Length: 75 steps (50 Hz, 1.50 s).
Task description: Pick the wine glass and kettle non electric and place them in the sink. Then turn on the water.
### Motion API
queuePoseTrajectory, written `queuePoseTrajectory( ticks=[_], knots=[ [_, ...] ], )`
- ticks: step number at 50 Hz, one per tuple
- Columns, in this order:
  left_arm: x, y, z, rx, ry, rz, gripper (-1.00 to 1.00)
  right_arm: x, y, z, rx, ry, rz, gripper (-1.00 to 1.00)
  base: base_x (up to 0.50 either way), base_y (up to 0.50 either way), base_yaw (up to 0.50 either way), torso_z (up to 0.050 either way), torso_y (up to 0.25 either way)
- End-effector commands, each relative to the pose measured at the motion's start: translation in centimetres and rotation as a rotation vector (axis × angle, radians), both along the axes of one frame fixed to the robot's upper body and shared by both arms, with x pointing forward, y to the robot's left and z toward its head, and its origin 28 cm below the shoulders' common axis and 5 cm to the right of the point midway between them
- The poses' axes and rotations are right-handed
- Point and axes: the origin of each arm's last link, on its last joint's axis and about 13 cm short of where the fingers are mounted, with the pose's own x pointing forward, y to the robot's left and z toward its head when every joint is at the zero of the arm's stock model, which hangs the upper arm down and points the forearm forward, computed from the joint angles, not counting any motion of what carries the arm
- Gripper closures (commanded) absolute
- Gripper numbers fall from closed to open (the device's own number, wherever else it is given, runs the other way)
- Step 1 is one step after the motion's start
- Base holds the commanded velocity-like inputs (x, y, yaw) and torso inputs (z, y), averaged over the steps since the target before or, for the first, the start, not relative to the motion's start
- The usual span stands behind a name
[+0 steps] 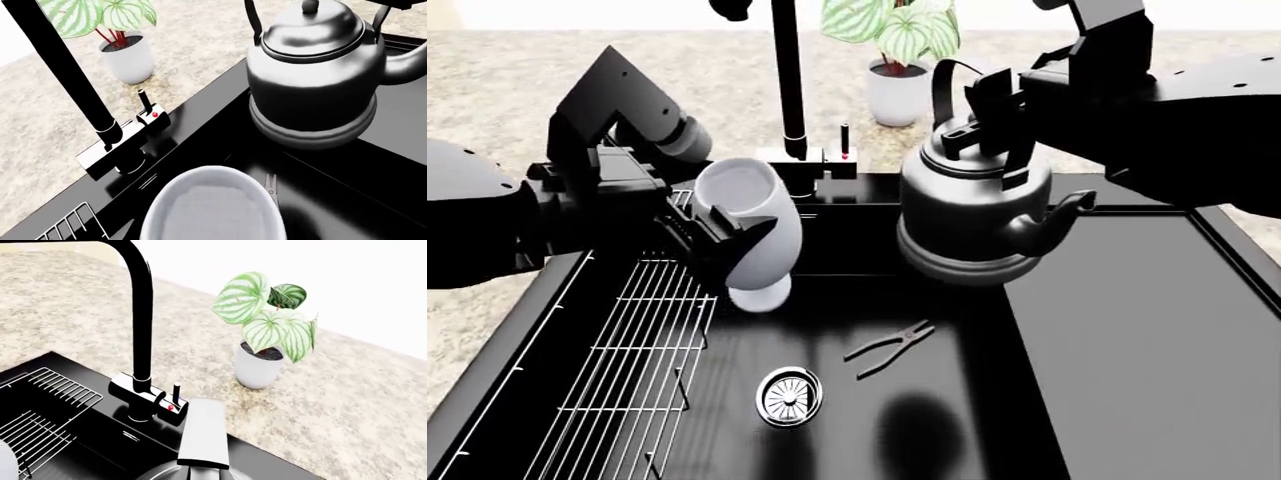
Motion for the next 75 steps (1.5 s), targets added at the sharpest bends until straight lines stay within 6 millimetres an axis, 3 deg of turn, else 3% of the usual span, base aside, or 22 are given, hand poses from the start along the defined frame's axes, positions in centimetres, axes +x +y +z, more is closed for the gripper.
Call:
queuePoseTrajectory(
  ticks=[1,15,32,55,75],
  knots=[
    [2.3,-1.5,-0.4,-0.022,-0.007,-0.003,1.0,-0.4,-0.7,0.8,0.002,-0.05,-0.035,1.0,0.0,0.0,0.0,0.0,0.0],
    [6.4,-2.9,-2.1,-0.054,0.021,0.053,1.0,-0.7,-1.3,1.1,0.009,-0.06,-0.053,1.0,0.0,0.0,0.0,0.0,0.001],
    [9.0,-4.1,-4.0,-0.05,0.068,0.066,1.0,-0.9,-1.6,1.3,0.008,-0.061,-0.072,1.0,0.0,0.0,0.0,0.001,0.002],
    [10.9,-5.1,-6.7,-0.054,0.133,0.057,1.0,-0.9,-1.9,1.1,0.01,-0.057,-0.086,1.0,0.0,0.0,0.0,0.0,0.001],
    [11.4,-5.7,-8.6,-0.08,0.169,0.056,1.0,-0.8,-1.8,0.9,0.009,-0.054,-0.085,1.0,0.0,0.0,0.0,0.001,0.002]
  ],
)
